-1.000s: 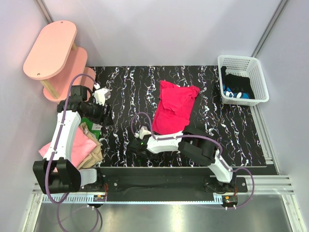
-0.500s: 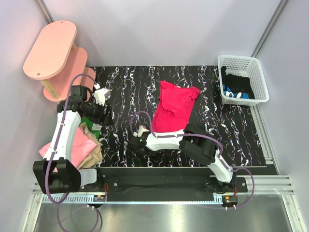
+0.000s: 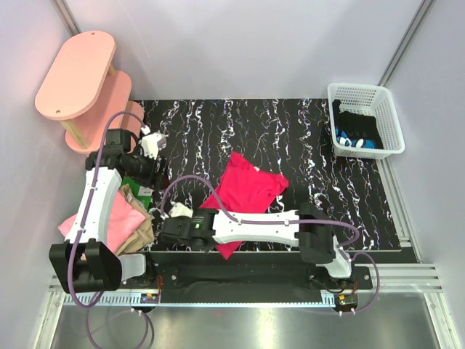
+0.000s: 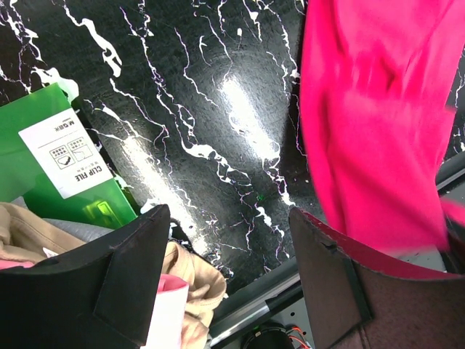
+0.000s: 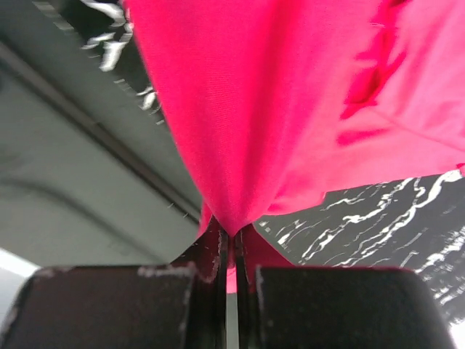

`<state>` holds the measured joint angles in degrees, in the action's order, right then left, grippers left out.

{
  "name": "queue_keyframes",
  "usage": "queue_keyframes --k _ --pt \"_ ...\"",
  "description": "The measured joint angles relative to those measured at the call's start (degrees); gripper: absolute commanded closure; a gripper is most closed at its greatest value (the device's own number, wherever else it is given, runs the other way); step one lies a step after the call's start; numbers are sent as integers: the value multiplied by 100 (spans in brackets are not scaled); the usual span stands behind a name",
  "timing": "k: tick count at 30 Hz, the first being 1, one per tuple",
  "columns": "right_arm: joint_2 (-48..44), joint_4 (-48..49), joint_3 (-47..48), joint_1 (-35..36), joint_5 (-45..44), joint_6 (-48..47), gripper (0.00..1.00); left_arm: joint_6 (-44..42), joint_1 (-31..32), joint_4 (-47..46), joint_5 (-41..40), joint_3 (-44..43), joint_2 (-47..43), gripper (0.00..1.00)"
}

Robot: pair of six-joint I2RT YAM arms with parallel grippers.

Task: Fold and stack the t-shirts
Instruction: Fold the long partially folded tshirt into a neat square

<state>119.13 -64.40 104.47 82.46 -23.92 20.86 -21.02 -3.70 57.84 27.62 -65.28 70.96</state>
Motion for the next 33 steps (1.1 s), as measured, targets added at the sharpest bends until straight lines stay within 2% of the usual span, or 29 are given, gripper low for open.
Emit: queue_keyframes --k 9,18,33 --pt "-323 -52 26 -251 638 -9 100 -22 0 13 -42 -28 -72 29" --pt "-1176 269 -579 -1862 839 -240 100 -50 0 76 -70 -39 -76 29" --pt "-1143 673 -664 -3032 970 -780 100 -55 0 105 -68 -160 -7 29"
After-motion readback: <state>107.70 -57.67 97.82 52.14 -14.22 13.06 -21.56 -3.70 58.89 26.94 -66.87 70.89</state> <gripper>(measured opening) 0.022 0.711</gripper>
